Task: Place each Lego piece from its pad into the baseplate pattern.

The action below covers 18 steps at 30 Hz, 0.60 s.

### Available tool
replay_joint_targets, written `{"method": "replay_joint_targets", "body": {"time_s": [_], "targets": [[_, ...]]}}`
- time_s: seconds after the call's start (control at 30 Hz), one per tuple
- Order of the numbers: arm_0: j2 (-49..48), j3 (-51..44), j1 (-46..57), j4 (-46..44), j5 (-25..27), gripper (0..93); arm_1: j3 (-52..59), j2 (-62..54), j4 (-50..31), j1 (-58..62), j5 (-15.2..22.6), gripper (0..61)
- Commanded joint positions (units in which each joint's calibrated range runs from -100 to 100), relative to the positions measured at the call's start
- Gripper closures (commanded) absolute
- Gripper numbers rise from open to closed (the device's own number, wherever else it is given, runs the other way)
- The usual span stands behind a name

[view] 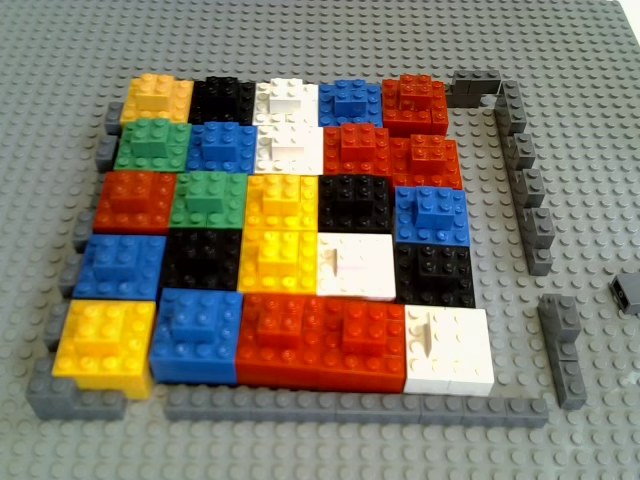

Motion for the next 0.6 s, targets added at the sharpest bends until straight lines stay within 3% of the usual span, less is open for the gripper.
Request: {"method": "replay_joint_targets", "body": {"time_s": [0.0, 0.23, 0.57], "targets": [[-2.5, -0.8, 0.3, 0.0, 0.2, 81.5, -14.6, 8.3, 3.8, -0.6, 0.4, 61.2], [-2.5, -0.8, 0.3, 0.0, 0.2, 81.5, -9.4, 8.2, 0.2, -0.9, -0.8, 61.2], [-2.5, -0.8, 0.3, 0.0, 0.2, 81.5, -18.6, 16.4, 5.3, -1.8, -0.6, 61.2]]}}
